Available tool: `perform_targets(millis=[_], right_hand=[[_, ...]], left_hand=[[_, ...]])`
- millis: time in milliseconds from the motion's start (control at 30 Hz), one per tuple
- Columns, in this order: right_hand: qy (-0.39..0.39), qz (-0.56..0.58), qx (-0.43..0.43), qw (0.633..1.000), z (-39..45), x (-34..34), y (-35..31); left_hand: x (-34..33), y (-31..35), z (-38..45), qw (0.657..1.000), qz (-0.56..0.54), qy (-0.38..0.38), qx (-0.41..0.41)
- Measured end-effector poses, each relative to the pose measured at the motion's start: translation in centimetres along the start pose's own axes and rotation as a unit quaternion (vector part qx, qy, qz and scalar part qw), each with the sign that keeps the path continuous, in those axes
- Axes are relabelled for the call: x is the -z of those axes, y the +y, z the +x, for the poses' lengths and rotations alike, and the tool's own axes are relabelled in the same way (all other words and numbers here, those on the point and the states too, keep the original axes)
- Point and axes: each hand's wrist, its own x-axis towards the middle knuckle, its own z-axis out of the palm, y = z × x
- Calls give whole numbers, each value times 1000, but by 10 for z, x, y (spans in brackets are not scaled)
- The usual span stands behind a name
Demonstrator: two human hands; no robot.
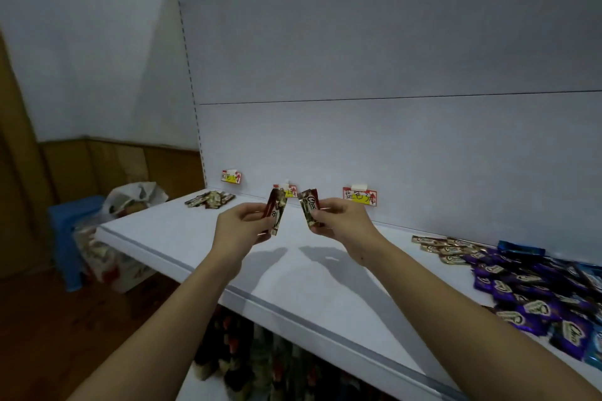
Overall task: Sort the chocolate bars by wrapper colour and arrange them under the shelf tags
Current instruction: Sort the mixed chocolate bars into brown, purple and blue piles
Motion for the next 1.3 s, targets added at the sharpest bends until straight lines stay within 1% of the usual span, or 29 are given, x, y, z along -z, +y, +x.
perform_targets(millis=[100, 200, 333, 400, 533, 600, 700, 867, 1000, 1133, 1200, 1300], right_hand=[[-15, -5, -10, 1000, 14, -27, 11], [-24, -36, -24, 999, 34, -53, 29], [-29, -72, -36, 996, 77, -87, 55], [-27, -107, -43, 993, 100, -106, 67], [-33, -180, -35, 983, 139, -145, 84], [-30, -194, -29, 980, 160, -167, 92], [-15, -201, -27, 979, 188, -198, 104], [32, -226, -38, 973, 231, -231, 124], [67, -247, -51, 965, 265, -250, 129], [102, -261, -58, 958, 304, -268, 127], [106, -300, -51, 947, 319, -277, 130], [104, -376, -31, 920, 331, -285, 135]], left_hand=[[26, -10, 15, 1000, 10, 16, 3], [53, -30, 38, 999, 25, 35, 4], [90, -57, 87, 998, 53, 41, 7], [108, -67, 116, 996, 71, 45, 12], [143, -79, 159, 989, 143, 47, 6], [164, -82, 183, 981, 189, 44, -3], [192, -91, 216, 975, 220, 35, -13], [217, -104, 271, 960, 278, -29, -30], [224, -108, 315, 934, 338, -93, -62], [232, -115, 346, 915, 364, -146, -90], [236, -117, 357, 902, 377, -176, -113], [240, -120, 369, 871, 413, -219, -150]])
